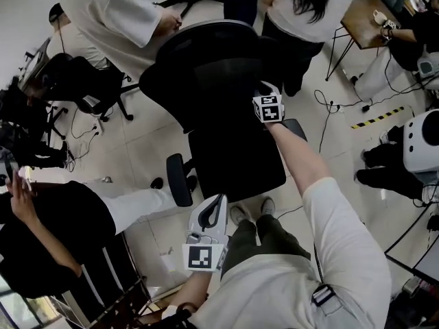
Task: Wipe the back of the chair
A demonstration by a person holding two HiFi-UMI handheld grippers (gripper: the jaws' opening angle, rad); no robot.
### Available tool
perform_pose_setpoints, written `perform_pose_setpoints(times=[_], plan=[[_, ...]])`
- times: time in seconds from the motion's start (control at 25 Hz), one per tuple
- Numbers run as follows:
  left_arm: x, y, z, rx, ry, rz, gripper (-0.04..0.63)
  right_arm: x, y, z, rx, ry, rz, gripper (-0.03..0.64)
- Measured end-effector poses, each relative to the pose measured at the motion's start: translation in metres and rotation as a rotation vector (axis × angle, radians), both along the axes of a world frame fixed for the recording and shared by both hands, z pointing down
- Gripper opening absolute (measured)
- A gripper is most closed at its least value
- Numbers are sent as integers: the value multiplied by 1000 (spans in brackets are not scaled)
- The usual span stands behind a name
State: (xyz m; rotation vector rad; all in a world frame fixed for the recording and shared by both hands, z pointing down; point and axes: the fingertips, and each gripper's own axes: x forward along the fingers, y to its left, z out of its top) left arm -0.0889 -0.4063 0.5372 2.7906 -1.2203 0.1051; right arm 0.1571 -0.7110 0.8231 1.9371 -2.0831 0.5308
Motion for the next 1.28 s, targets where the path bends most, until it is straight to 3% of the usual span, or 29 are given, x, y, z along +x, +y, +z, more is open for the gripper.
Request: perform_pose_setpoints(times=[0.12, 0.24, 0.36, 0.44, 0.56, 0.68, 0.8, 0.92, 1.08, 1.28], plan=[[16, 8, 26, -142, -128, 75, 0, 63, 12, 10, -28, 2, 77, 34], [29, 8, 29, -125, -103, 75, 0, 92, 20, 14, -30, -9, 103, 34], [31, 1, 28, -114, -84, 65, 0, 72, 16, 4, -7, -40, 63, 34], [24, 0, 27, -124, -84, 51, 0, 27, 17, -4, 21, -80, -6, 34], [11, 2, 31, -183, -103, 28, 0, -83, 20, -1, 45, -114, -186, 34], [-8, -9, 22, -93, -25, -41, 0, -200, 9, 15, 40, -107, -355, 34], [-45, -13, 24, -3, 29, -133, 0, -284, -13, 45, 11, -110, -415, 34], [-84, -4, 51, -26, 15, -226, 0, -331, -31, 77, -13, -116, -434, 34], [-96, -13, 76, -75, 5, -295, 0, -318, -60, 83, -23, -118, -416, 34], [-77, -27, 66, -90, 14, -258, 0, -233, -58, 75, -38, -91, -317, 34]])
